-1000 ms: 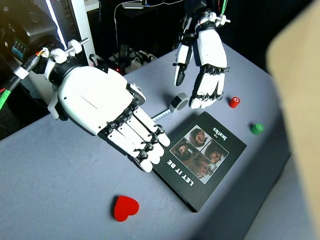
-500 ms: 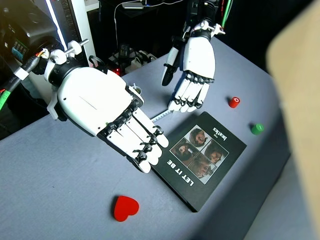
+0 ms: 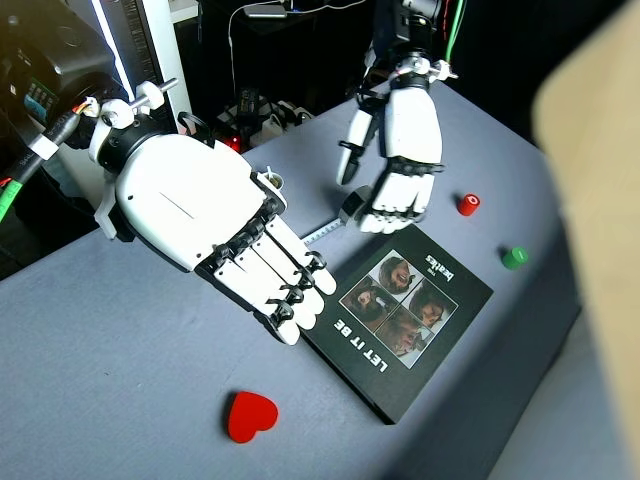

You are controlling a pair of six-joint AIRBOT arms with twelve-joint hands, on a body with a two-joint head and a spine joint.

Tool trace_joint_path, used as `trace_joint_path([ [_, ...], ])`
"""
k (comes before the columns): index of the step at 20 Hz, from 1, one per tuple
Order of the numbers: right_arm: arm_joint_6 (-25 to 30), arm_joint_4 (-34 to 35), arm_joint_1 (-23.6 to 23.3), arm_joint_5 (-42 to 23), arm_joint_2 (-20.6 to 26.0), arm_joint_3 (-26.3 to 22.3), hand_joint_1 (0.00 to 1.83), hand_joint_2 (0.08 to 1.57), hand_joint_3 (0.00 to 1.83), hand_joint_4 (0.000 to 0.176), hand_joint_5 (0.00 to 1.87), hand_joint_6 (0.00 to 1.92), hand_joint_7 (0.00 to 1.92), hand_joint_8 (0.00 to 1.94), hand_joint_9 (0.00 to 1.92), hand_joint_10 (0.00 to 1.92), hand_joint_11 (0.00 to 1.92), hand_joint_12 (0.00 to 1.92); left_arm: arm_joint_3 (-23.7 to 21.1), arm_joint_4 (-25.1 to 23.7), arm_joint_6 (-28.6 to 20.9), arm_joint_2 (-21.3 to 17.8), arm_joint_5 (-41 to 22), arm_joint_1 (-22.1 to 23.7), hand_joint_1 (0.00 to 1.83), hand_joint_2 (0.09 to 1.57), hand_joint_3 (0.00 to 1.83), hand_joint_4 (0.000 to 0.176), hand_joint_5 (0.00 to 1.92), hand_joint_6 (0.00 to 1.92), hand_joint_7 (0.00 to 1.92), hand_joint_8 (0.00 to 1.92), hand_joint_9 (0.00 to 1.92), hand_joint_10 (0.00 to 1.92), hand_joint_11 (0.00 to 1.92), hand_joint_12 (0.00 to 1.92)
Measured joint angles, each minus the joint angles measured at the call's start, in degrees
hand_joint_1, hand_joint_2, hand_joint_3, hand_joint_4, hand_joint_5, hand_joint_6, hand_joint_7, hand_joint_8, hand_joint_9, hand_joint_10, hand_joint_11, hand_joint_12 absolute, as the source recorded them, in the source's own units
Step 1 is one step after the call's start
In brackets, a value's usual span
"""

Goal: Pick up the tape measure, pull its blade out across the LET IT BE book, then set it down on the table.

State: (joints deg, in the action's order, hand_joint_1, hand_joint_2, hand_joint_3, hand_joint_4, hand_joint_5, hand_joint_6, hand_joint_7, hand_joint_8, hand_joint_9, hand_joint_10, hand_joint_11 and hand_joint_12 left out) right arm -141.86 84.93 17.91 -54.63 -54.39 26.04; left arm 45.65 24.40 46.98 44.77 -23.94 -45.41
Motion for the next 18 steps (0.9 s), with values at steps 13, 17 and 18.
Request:
trace_joint_path([
  [13, -0.02, 0.04, 0.00, 0.26, 0.00, 0.00, 0.04, 1.17, 0.00, 0.000, 0.16, 0.00, 0.20, 0.00, 0.15, 0.00, 0.00, 0.58, -0.74, 8.52, -3.23, 0.83, -11.10, -8.09, 0.98, 1.14, 0.00, 0.000, 0.70, 0.00, 0.70, 0.01, 0.60, 0.01, 0.28, 0.70],
  [17, -0.02, 0.00, 0.00, 0.33, -0.02, 0.00, 0.07, 1.16, 0.00, 0.000, 0.18, 0.00, 0.22, 0.00, 0.17, 0.00, 0.00, 0.62, -1.42, 8.83, -3.56, 0.83, -13.00, -10.45, 0.97, 1.13, 0.00, 0.000, 0.73, 0.01, 0.70, 0.01, 0.60, 0.00, 0.29, 0.71],
  [18, -0.02, -0.02, 0.00, 0.35, -0.02, 0.00, 0.07, 1.16, 0.00, 0.000, 0.18, 0.00, 0.22, 0.00, 0.17, 0.00, 0.00, 0.62, -1.53, 9.11, -3.85, 0.83, -13.53, -11.08, 0.97, 1.13, 0.00, 0.000, 0.73, 0.01, 0.70, 0.01, 0.60, 0.00, 0.29, 0.71],
])
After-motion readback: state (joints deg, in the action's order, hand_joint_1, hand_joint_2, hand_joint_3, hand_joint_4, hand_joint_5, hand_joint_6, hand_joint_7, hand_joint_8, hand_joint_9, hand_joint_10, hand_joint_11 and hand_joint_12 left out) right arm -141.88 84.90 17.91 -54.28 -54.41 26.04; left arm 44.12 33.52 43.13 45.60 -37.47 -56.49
